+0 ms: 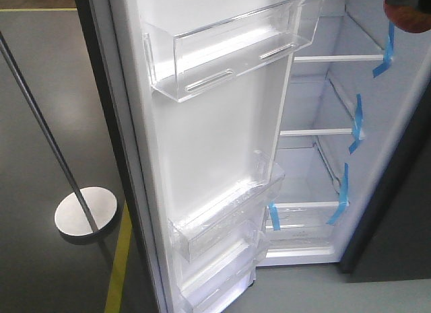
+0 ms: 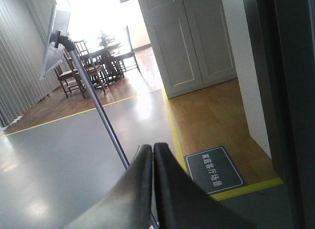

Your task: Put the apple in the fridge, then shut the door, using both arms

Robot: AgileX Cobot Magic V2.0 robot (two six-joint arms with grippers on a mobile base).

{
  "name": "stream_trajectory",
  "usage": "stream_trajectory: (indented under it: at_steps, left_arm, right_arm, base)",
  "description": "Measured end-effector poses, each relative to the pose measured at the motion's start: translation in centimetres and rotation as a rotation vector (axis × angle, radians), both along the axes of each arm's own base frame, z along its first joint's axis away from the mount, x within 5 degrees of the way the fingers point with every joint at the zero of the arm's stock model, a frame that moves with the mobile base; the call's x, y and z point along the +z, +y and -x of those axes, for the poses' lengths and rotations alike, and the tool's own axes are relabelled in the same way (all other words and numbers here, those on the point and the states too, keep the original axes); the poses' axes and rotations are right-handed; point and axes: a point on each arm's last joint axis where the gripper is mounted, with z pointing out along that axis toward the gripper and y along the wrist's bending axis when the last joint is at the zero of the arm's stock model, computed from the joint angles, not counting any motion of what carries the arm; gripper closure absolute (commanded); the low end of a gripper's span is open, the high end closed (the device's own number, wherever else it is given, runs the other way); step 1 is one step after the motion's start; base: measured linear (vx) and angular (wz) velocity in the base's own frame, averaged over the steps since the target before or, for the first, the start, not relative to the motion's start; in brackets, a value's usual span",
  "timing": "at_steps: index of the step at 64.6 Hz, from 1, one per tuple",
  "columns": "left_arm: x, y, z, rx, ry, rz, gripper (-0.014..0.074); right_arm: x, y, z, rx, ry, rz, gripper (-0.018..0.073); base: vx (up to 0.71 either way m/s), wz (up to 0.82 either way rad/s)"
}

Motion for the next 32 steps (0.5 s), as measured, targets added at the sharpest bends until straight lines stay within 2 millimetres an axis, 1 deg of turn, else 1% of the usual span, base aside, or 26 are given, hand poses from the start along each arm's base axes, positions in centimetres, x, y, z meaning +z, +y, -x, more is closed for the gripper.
stream_trajectory:
  at_steps: [32]
  left_arm:
    - [0.0,0.0,0.0,0.0,0.0,0.0,0.0603]
  right_arm:
    - [0.0,0.0,0.0,0.0,0.0,0.0,0.0524]
  base:
    - [0.03,-0.02]
